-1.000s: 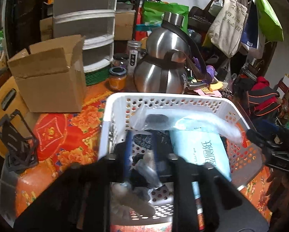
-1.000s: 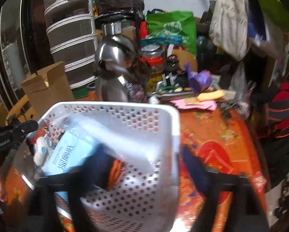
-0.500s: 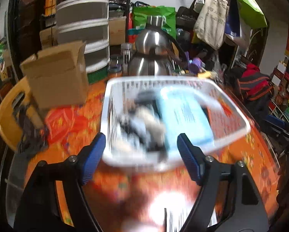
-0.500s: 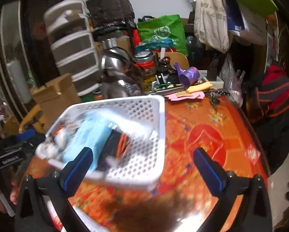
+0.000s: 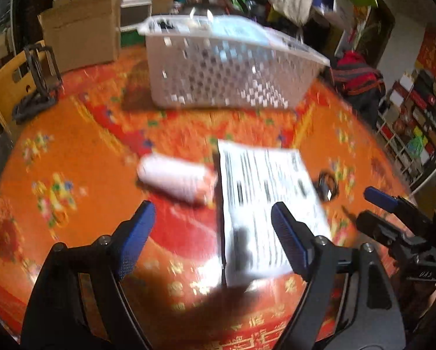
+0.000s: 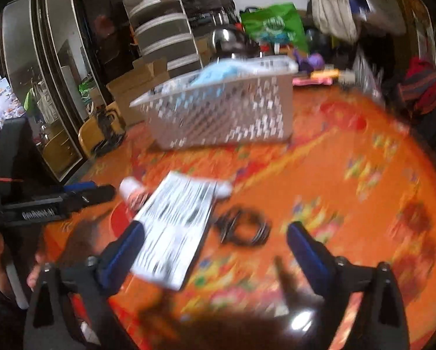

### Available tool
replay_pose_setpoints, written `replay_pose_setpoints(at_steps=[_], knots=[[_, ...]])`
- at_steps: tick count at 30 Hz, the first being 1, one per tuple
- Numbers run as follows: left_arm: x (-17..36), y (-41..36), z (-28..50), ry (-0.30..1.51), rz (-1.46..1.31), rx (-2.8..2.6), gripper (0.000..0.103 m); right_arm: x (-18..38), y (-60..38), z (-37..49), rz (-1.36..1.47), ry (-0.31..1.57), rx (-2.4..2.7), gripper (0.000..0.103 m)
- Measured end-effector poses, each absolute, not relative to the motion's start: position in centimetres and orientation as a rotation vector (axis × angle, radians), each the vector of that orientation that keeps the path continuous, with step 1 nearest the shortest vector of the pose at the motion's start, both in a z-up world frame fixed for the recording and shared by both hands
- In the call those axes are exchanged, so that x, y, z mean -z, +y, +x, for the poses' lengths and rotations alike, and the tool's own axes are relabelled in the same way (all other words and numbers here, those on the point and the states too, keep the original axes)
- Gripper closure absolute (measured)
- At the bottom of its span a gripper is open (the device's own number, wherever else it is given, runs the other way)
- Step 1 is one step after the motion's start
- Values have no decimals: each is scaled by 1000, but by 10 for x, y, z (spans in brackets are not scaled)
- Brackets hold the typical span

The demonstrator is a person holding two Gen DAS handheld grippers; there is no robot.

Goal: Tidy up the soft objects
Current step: 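Grasp the white printed instruction sheet with the left tool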

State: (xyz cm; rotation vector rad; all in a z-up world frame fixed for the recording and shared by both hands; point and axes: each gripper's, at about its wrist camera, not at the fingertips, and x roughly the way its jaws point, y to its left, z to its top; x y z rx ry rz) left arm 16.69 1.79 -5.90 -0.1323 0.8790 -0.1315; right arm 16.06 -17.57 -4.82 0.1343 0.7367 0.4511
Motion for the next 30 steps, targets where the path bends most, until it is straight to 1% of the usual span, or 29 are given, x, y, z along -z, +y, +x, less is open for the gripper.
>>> replay_pose_setpoints(at_steps=[1,2,3,4,6,7,12,15,17,19,20,22,24,30], knots=[[65,16,163,887,-133,133,24,54,-175,158,153,748,-462,23],[69,15,161,894,-137,143,24,61,-174,156,177,768,-481,27],[73,14,159,901,-139,159,24,65,-172,154,181,783,-485,34],[75,13,161,903,-136,162,24,66,-171,155,178,792,-489,38],[79,13,164,912,-140,165,24,71,-168,156,184,808,-498,41],[83,13,166,919,-147,174,24,72,-167,156,186,818,-503,46],[88,10,175,919,-123,173,25,79,-151,162,172,844,-536,53],[88,3,175,908,-105,196,25,79,-146,165,168,852,-554,54],[88,-1,175,901,-94,216,31,80,-144,168,165,856,-565,57],[88,-4,176,899,-91,232,41,80,-140,171,163,865,-584,63],[87,-4,177,901,-101,244,44,81,-138,172,163,870,-588,64],[87,-4,178,908,-130,279,59,81,-138,174,160,872,-585,69],[87,-4,179,915,-158,301,61,82,-138,175,163,878,-593,72],[88,-6,176,925,-195,361,62,82,-134,177,143,885,-604,73]])
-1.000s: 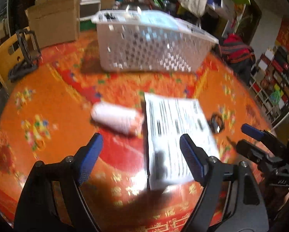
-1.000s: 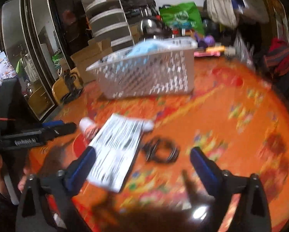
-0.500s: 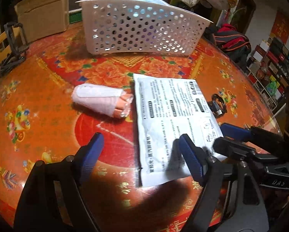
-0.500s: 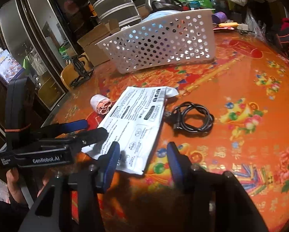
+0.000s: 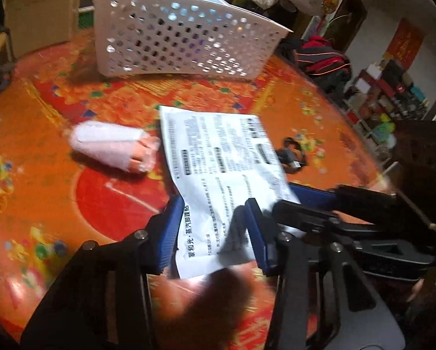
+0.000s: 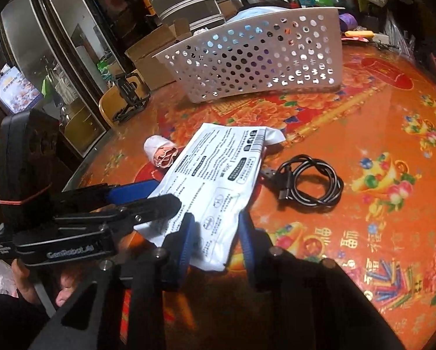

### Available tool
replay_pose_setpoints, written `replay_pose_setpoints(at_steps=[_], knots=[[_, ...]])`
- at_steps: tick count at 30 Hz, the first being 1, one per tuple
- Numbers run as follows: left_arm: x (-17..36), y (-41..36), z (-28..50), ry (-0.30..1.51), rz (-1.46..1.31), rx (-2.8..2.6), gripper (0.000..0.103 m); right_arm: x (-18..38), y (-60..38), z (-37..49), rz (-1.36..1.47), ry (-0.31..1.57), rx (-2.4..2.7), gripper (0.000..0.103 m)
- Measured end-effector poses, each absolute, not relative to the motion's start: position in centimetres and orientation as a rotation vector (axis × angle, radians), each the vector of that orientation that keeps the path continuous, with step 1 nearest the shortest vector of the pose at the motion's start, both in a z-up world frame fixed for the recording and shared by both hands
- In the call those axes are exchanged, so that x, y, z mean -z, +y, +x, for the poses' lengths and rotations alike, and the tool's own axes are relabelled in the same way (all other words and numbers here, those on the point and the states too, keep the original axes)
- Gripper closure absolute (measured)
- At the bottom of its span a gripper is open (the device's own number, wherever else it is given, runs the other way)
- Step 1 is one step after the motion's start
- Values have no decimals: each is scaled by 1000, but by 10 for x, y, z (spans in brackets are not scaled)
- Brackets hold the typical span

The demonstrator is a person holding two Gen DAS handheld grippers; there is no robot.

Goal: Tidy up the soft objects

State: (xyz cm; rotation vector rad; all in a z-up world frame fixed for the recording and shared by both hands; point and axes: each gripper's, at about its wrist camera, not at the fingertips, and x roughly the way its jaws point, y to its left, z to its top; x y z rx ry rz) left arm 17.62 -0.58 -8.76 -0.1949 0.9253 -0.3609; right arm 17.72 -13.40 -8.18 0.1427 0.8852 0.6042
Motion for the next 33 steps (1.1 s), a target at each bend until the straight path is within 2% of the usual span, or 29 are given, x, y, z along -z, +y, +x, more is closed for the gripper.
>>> replay_pose_setpoints(at_steps=[2,4,7,14,21,33], knots=[[88,-9,175,915,-176,352,63,82,-132,178,135,883,-602,73],[89,-4,175,914,-209,339,74,82,-131,177,121,877,-599,78],[92,6,177,916,-258,346,83,83,-134,177,114,872,-584,85],[92,-4,172,883,-186,306,84,81,-125,170,35,849,-546,89],[91,-5,165,849,-189,304,92,77,-129,164,42,814,-547,97],[71,-3,156,782,-204,306,93,52,-132,155,39,741,-552,99]])
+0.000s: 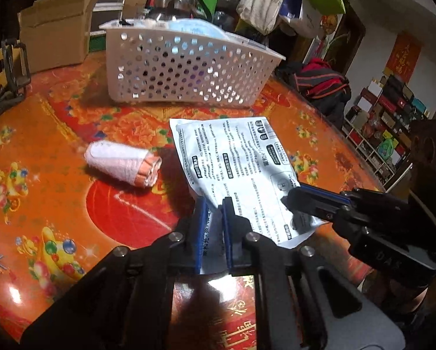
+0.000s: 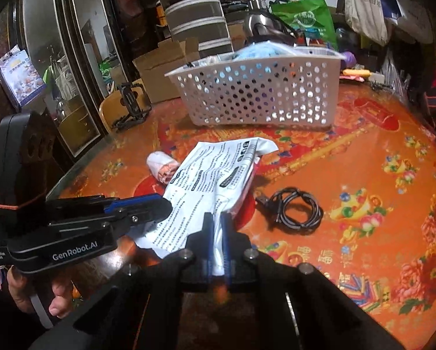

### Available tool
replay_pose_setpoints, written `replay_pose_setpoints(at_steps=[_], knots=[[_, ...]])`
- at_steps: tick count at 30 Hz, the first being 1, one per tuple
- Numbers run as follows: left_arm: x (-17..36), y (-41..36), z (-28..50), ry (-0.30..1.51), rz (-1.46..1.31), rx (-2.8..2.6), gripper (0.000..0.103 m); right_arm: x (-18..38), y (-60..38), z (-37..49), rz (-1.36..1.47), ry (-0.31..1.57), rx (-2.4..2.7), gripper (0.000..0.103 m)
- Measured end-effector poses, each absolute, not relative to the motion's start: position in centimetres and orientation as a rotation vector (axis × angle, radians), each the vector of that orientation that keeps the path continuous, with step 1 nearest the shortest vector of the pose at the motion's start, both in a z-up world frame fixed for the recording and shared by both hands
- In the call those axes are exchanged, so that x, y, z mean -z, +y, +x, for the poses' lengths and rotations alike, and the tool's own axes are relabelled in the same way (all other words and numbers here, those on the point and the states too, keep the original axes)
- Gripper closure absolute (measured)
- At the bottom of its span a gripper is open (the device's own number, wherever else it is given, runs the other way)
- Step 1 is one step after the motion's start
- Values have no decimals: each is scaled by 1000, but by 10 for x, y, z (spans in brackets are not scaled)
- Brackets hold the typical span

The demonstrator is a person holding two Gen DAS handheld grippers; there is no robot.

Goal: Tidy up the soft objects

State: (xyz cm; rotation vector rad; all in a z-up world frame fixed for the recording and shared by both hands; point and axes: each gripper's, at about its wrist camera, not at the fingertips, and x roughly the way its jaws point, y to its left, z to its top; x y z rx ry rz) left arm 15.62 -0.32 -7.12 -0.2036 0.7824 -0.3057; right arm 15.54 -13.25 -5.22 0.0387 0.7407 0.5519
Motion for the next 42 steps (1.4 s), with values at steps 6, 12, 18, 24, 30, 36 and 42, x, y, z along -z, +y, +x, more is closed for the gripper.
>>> replay_pose_setpoints(at_steps=[6,12,18,24,30,36,42], knots=[[47,-1,158,734,-194,309,93,34,-132,156,25,701,-558,99],[13,1,164,671,-178,311,93,4,-133,160,10,634,-560,99],[-27,2,178,603,-154,312,94,-33,-132,168,-11,557,-563,99],[-72,-1,205,529,-116,284,95,-70,-130,189,-40,492,-549,99],[-110,-10,253,468,-56,251,103,-107,-125,227,-54,436,-537,101],[-83,-1,342,616,-87,168,103,-82,-111,319,-60,568,-483,103],[-71,16,341,616,-106,165,103,-58,-119,333,-44,590,-457,103]])
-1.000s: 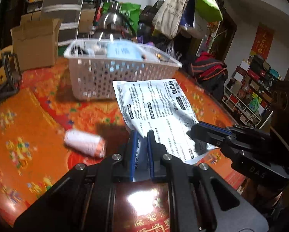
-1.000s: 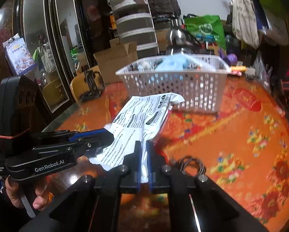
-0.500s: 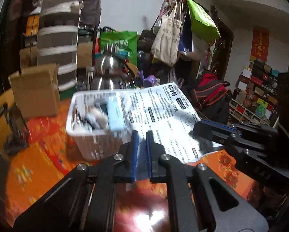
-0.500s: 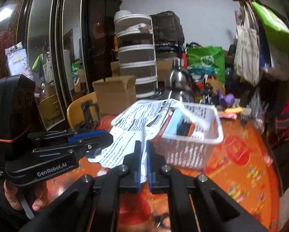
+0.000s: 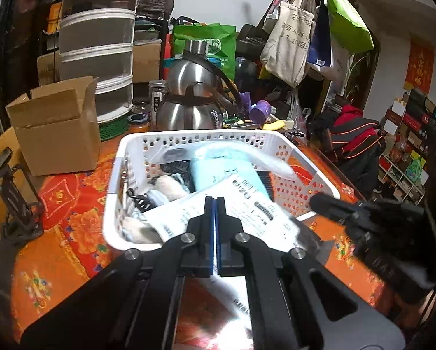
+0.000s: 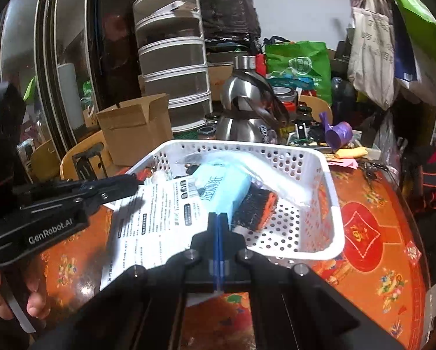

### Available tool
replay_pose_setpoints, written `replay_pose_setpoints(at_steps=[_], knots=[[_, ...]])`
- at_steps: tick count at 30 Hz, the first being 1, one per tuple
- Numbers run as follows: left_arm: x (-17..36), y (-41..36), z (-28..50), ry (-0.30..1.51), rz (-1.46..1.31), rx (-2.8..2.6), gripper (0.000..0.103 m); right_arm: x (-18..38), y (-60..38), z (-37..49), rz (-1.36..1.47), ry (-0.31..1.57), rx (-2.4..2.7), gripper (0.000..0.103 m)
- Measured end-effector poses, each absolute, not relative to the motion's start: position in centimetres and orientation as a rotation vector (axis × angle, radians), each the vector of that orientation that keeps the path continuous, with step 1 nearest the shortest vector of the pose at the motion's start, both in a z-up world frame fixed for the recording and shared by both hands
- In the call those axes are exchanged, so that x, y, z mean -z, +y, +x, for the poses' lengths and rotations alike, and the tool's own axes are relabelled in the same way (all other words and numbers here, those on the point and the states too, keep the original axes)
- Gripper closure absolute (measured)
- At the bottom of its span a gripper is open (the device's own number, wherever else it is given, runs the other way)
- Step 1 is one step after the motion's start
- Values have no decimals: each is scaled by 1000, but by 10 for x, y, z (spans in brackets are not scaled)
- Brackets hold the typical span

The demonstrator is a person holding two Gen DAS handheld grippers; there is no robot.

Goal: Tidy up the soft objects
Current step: 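Withdraw the open left tool from the basket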

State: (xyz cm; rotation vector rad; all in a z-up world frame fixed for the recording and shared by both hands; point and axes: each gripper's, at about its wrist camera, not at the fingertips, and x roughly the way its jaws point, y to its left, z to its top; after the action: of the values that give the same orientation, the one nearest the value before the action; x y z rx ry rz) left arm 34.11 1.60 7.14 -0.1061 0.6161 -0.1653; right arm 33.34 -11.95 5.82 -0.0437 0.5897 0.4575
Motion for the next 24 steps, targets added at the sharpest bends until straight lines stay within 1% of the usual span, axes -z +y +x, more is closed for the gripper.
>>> replay_pose_setpoints(at_steps=[7,8,9,10,11,12,13,14,15,17,24], knots=[[-68,38,297,589,-153,180,102,-69,-131,312,-41,554,-466,103],[-68,41,289,590,-159,192,101,-69,-133,307,-32,563,-476,103],[-67,43,281,591,-161,199,95,-68,-136,302,-22,564,-483,103],[-65,45,274,594,-161,193,81,-66,-139,294,-17,553,-487,102],[-63,48,265,599,-159,182,70,-64,-142,286,-15,557,-490,101],[-59,50,257,604,-155,171,42,-61,-144,281,-14,571,-499,95],[-53,52,249,605,-153,165,25,-56,-145,274,-12,586,-513,85],[-48,53,242,601,-155,167,23,-50,-146,267,-13,593,-520,77],[-42,54,238,609,-156,176,23,-44,-147,261,-14,600,-521,58],[-25,54,238,666,-165,199,23,-27,-147,254,-23,631,-525,42],[41,50,263,915,-236,243,23,35,-152,269,57,807,-524,41]])
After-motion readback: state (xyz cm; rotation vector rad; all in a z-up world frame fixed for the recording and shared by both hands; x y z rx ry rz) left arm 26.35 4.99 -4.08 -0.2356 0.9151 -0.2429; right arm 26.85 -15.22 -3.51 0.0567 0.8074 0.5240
